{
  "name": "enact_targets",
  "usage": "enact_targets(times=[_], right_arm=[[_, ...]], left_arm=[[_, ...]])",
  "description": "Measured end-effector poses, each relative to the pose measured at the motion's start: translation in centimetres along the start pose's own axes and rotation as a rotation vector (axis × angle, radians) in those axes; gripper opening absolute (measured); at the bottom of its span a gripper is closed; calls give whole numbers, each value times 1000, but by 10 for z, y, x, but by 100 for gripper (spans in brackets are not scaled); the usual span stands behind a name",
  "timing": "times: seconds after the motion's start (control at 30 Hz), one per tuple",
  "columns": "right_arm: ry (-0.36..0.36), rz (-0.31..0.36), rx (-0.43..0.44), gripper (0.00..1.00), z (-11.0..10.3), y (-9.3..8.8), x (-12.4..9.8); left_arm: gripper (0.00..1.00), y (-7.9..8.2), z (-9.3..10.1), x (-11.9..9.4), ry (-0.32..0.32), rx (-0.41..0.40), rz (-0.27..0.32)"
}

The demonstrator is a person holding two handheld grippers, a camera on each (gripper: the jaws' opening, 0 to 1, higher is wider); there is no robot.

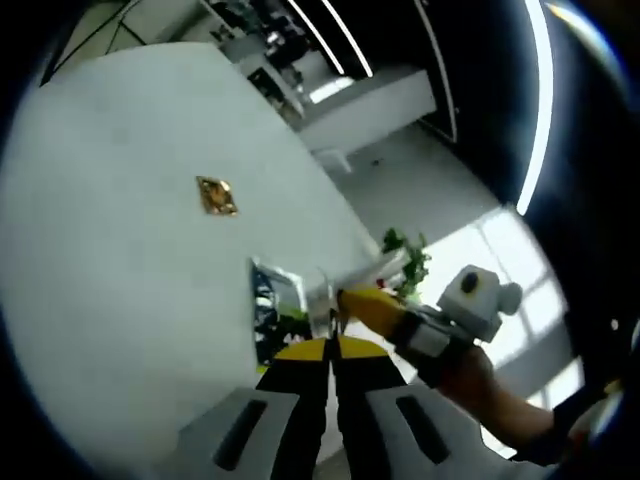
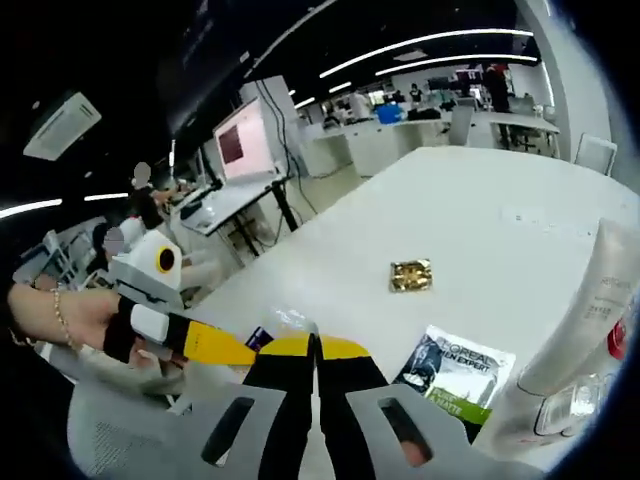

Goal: Arrange the skincare products in the storage area until every visible bottle or jar stands upright without overlapping.

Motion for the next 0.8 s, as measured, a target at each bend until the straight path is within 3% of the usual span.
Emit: enact_targets(times=[0.17, 0.37, 0.8], right_arm=[[-18, -58, -30, 1, 2, -15, 15], [-23, -105, -66, 1, 7, -28, 24], [-38, -202, -102, 1, 13, -57, 46]], left_arm=[[0, 4, -22, 8, 36, -31, 6], [0, 8, -37, 16, 86, 11, -8], [0, 1, -64, 31, 184, 17, -44]])
Point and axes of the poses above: the point that each gripper's makers call its tool centre point, and the gripper's own axes: x roughly forward along the fingers, z roughly to its right, y roughly out of its top, the point moved 6 cm from there along -x, roughly backward along the fingers, and after that the axes turned 15 degrees about -x, right-handed, at the moved point
